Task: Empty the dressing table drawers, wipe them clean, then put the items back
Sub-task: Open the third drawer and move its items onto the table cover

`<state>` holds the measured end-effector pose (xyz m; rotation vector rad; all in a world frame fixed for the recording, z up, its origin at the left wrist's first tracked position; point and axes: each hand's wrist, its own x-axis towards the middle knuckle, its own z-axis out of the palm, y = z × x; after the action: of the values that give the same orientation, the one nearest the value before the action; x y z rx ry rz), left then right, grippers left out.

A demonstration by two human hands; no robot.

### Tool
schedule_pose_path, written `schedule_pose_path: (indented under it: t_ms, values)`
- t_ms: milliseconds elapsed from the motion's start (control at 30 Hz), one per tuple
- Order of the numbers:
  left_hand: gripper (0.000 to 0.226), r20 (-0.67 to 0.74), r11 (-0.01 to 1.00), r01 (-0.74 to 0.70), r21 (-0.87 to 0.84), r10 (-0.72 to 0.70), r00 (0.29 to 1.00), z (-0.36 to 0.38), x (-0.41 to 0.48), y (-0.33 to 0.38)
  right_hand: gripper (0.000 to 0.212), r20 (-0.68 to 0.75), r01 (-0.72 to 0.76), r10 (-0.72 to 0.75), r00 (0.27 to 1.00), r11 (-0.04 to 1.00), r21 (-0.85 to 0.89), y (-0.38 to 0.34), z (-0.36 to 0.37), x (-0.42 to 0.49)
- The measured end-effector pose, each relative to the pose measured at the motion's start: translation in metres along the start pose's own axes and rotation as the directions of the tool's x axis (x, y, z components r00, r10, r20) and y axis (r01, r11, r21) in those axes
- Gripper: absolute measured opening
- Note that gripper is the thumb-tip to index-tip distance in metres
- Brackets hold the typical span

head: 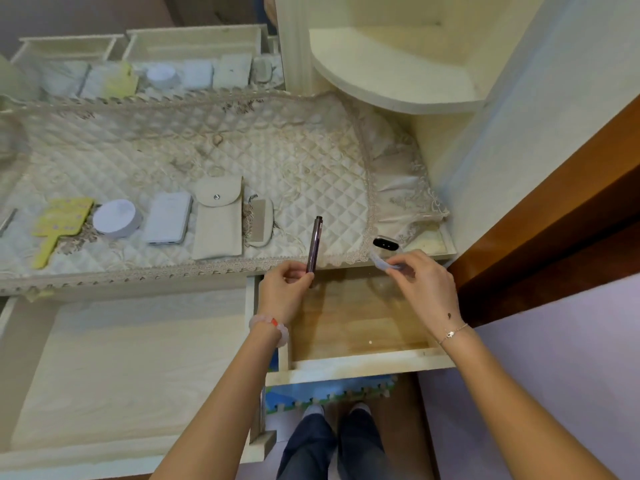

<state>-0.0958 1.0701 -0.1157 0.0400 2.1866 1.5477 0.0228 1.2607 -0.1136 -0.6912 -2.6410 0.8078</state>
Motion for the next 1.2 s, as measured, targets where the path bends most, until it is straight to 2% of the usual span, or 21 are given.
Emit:
schedule_pose_path:
  t_ms: [233, 400, 600, 733, 933, 1100, 1200]
  values:
    - [0.006, -0.050, 0.996, 0.055, -0.068, -0.059, 0.997, -0.001, 0.059, 0.025, 0.015, -0.034, 0.081, -0.084, 0.996, 0.993, -0.083, -0.010, 0.014, 0.082]
    - [0.009, -0.059, 0.986, 0.117, -0.122, -0.125, 0.990, 0.009, 0.102, 0.029, 0.015, 0.004, 0.085, -0.085, 0.996, 0.987, -0.136, -0.005, 0.033, 0.128]
    - [0.010, -0.107, 0.985, 0.153, -0.082, -0.162, 0.981, 0.020, 0.128, 0.019, 0.014, 0.110, 0.075, -0.054, 0.992, 0.978, -0.193, 0.011, 0.063, 0.138]
    - [0.008, -0.142, 0.992, 0.109, 0.055, -0.101, 0.985, 0.024, 0.129, 0.013, 0.013, 0.097, 0.089, -0.071, 0.993, 0.976, -0.196, 0.017, 0.071, 0.129]
    - [0.011, -0.140, 0.992, 0.060, 0.115, -0.043, 0.989, 0.024, 0.124, 0.014, 0.034, 0.145, 0.074, -0.058, 0.988, 0.991, -0.109, 0.021, 0.067, 0.119]
    - [0.015, -0.097, 0.990, -0.006, 0.144, 0.020, 0.995, 0.014, 0.113, 0.014, 0.038, 0.039, 0.038, -0.039, 0.998, 0.999, 0.033, 0.016, 0.051, 0.100]
    - [0.020, -0.062, 0.992, -0.045, 0.120, 0.052, 0.997, 0.006, 0.098, 0.013, 0.036, 0.009, -0.026, 0.025, 1.000, 0.990, 0.135, 0.008, 0.039, 0.085]
